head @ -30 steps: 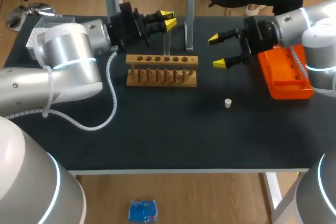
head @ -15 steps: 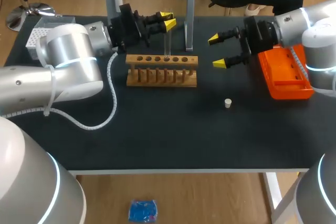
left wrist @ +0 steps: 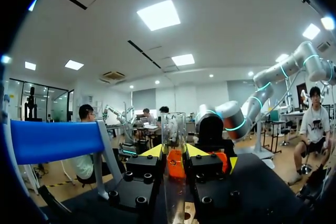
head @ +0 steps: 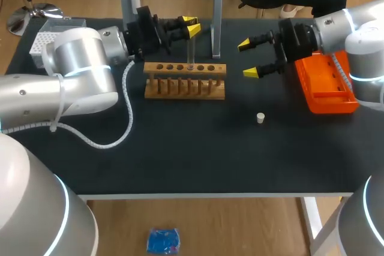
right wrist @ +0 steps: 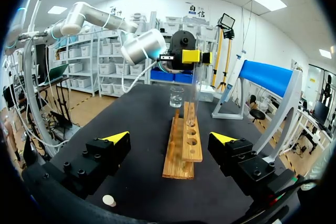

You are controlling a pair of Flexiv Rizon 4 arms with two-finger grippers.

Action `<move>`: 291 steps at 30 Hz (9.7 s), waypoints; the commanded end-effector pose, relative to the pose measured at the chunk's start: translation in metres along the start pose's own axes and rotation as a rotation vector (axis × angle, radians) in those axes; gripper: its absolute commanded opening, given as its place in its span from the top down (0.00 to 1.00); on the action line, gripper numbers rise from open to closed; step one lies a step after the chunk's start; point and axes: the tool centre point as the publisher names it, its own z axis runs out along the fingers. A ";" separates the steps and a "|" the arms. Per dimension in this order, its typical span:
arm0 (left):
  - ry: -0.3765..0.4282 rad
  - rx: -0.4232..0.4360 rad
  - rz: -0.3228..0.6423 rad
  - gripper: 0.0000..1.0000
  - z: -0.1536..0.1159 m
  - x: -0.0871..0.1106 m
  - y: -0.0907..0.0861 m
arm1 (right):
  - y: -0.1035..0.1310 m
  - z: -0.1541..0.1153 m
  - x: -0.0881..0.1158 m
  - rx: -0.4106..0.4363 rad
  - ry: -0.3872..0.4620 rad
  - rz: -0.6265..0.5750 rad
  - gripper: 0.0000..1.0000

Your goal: Invert the test tube, pick up the pipette, mount the tip to pipette, aspirate from beaker and dispense into the tube, eject the tip, return the pipette, and cap with the stopper.

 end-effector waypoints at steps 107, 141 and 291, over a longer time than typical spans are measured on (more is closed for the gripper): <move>0.065 -0.252 -0.086 1.00 -0.016 -0.011 0.076 | 0.000 0.000 0.000 0.000 0.001 0.000 0.00; 0.085 -0.294 -0.028 1.00 -0.015 -0.009 0.077 | 0.000 0.000 0.000 0.000 0.001 0.000 0.00; -1.265 -0.719 -0.404 0.05 -0.364 -0.169 0.064 | 0.000 0.000 0.000 0.000 0.001 0.000 0.00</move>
